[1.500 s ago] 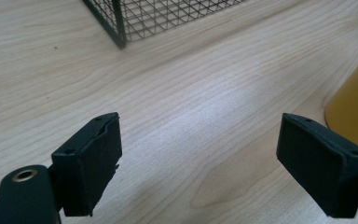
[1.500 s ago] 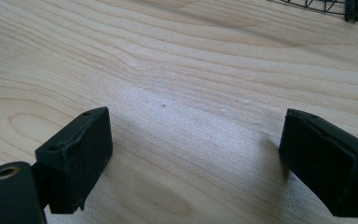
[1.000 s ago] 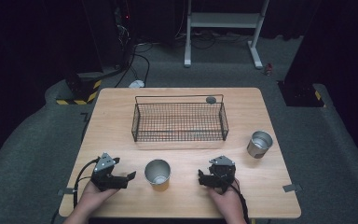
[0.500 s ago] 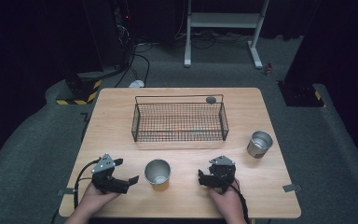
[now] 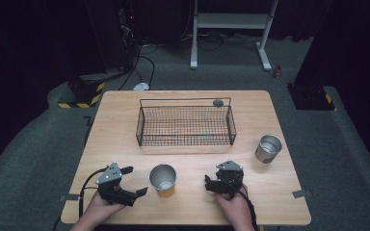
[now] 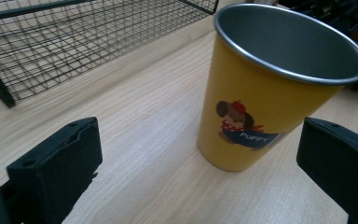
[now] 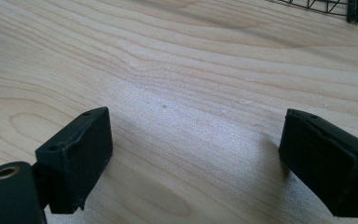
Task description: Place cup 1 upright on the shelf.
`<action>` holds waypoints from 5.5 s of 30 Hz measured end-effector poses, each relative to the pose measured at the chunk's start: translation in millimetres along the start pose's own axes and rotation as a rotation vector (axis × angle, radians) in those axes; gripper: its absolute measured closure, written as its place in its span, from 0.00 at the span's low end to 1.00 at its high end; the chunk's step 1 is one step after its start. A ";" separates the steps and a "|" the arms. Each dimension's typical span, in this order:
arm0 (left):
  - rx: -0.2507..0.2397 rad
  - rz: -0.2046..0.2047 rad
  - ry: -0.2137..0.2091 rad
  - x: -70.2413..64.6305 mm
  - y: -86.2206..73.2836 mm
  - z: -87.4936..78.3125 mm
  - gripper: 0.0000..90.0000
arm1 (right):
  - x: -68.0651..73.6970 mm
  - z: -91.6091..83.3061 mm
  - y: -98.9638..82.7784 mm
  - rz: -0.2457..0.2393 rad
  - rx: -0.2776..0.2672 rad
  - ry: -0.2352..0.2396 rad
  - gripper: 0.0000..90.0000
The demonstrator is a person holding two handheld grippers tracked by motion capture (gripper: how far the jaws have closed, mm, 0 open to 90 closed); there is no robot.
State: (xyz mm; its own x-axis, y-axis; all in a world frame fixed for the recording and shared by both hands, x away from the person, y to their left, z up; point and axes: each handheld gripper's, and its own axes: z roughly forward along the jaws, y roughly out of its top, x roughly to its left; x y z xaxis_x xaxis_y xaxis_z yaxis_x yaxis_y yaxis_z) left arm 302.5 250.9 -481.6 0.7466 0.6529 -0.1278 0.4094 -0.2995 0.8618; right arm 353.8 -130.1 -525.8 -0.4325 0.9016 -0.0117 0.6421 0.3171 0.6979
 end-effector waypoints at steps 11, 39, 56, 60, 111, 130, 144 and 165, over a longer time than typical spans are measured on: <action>0.004 0.042 -0.021 -16.8 2.9 9.8 0.01 | -0.3 0.0 0.3 -0.002 0.003 0.003 0.11; -0.007 0.099 -0.077 -43.0 18.4 48.1 0.01 | -25.5 -17.3 -12.1 0.021 -0.006 -0.060 0.13; -0.047 0.111 -0.039 -48.1 25.1 63.1 0.01 | -25.4 -16.9 -15.4 0.020 -0.006 -0.054 0.13; -0.060 0.117 -0.041 -47.9 26.4 61.7 0.01 | -25.2 -16.3 -15.5 0.023 -0.009 -0.052 0.13; -0.142 0.068 0.038 -28.8 21.0 40.7 0.16 | -25.5 -15.1 -15.5 0.031 -0.010 -0.041 0.14; -0.137 -0.004 0.101 -13.4 29.8 35.2 0.16 | -24.7 -15.0 -15.2 0.033 -0.008 -0.039 0.14; -0.163 -0.020 0.142 -7.8 43.6 33.2 0.16 | -25.1 -15.2 -15.5 0.028 -0.007 -0.032 0.13; -0.166 -0.008 0.133 -10.3 70.6 36.9 0.16 | -25.3 -15.3 -15.8 0.024 -0.008 -0.032 0.13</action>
State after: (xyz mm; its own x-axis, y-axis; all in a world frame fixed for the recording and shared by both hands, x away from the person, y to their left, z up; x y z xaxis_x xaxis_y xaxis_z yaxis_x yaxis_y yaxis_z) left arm 343.1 197.3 -437.5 0.6633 0.7442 -0.0788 0.3151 -0.1821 0.9314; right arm 345.0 -162.4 -525.6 -0.3963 0.9180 -0.0175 0.6471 0.2927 0.7040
